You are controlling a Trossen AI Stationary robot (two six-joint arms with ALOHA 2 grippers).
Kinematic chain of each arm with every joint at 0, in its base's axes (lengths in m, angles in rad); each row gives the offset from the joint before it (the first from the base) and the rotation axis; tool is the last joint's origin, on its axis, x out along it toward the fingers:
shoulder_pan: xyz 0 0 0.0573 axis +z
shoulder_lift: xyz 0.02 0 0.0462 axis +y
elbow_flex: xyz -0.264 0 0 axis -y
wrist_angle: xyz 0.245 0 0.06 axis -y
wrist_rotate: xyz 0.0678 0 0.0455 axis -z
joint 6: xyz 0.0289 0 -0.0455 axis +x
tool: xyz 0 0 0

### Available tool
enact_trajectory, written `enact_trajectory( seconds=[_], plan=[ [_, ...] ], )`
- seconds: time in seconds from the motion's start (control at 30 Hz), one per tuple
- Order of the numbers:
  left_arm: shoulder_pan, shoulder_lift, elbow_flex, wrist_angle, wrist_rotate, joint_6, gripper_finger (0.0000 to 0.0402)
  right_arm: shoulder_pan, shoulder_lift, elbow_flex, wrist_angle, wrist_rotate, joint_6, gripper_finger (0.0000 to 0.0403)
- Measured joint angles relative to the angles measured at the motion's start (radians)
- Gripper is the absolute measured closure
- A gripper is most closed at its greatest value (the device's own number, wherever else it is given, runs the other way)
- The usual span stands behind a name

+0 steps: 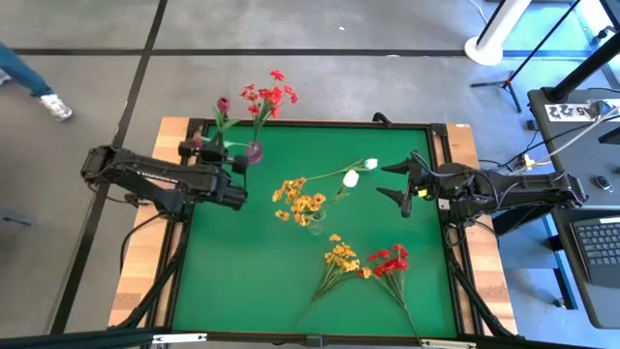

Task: Sort flowers into vase by color
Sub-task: Put the red flower into the violet vase

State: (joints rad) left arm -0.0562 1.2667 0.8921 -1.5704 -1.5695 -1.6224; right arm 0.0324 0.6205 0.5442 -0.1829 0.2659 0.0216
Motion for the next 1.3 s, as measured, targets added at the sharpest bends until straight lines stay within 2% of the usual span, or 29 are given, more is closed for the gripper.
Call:
enact_trajectory(
  seconds=[0.37,0.77,0.9,1.3],
  plan=[
    [0.048,0.000,0.019,0.014,-0.002,0.002,0.0401,0.000,0.000,0.000,0.004,0.013,-0.016,0.0104],
    [0.086,0.000,0.131,0.020,-0.004,0.043,0.0401,0.000,0.000,0.000,0.022,0.014,-0.030,0.0104],
    [0.012,0.000,0.134,0.026,-0.004,0.086,0.0401,0.000,0.000,0.000,0.022,0.013,-0.035,0.0104],
    [-0.323,-0.023,0.150,0.024,-0.003,0.091,0.0401,0.000,0.000,0.000,0.027,0.012,-0.048,0.0104]
  ],
)
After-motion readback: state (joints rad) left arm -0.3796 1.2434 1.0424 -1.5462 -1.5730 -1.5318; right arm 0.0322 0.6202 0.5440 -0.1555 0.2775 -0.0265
